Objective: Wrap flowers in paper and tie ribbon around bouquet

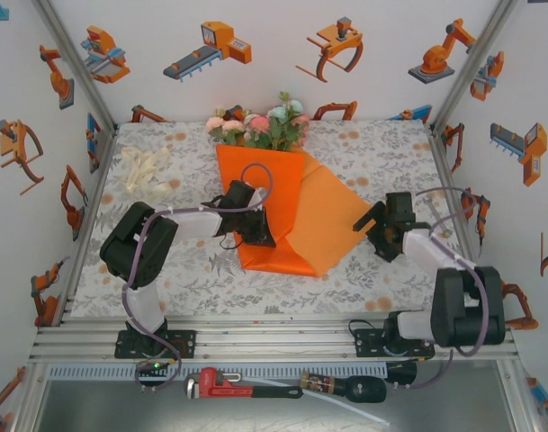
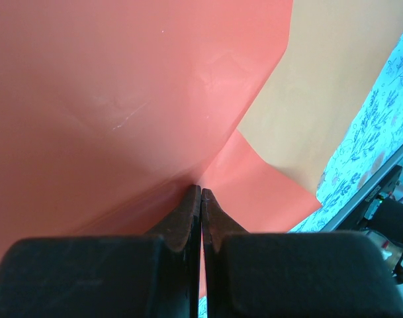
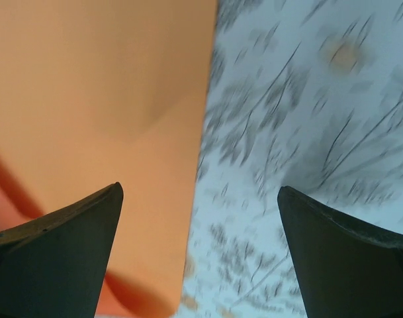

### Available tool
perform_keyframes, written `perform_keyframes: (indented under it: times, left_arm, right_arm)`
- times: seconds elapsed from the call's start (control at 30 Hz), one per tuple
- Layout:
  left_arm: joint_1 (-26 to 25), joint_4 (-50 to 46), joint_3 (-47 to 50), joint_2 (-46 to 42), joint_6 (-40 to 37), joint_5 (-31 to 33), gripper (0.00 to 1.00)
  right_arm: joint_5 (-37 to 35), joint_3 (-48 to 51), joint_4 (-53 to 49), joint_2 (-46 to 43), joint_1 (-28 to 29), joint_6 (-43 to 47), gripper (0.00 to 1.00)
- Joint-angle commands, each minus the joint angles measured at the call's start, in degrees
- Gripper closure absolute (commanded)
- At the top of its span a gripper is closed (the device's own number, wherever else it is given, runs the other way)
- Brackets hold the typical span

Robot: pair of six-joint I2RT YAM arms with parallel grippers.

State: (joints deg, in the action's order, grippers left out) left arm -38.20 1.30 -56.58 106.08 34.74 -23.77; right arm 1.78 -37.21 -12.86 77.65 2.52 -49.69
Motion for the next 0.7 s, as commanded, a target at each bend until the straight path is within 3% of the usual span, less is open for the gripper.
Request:
perform_keyframes:
  times: [0.0, 0.13, 0.23, 0.47, 0.67]
  left_arm:
    - [0.32, 0.68, -0.21, -0.35, -0.2, 0.54, 0.92]
    - [0.38, 1.5, -0.26, -0.12, 0.06, 0.61, 0.92]
    - [0.46, 1.25, -0.59, 0.03, -0.02, 0.54, 0.92]
    - [0.5, 1.55, -0.77, 0.49, 0.16, 0.04, 0.92]
    - [0.49, 1.81, -1.25, 1.1, 0.61, -0.34, 0.92]
  right_arm:
    - [0.37, -2.04, 4.51, 6.04, -1.03, 4.33, 0.12]
    - [10.63, -0.82, 14.39, 13.61, -0.14, 1.37, 0.17]
    - [14.13, 2.67, 20.15, 14.24, 3.37, -0.96, 0.17]
    - [19.5, 11.45, 26.36, 4.78, 7.62, -7.9, 0.18]
    - [21.99, 16.84, 26.83, -2.78, 13.63, -7.71, 0.13]
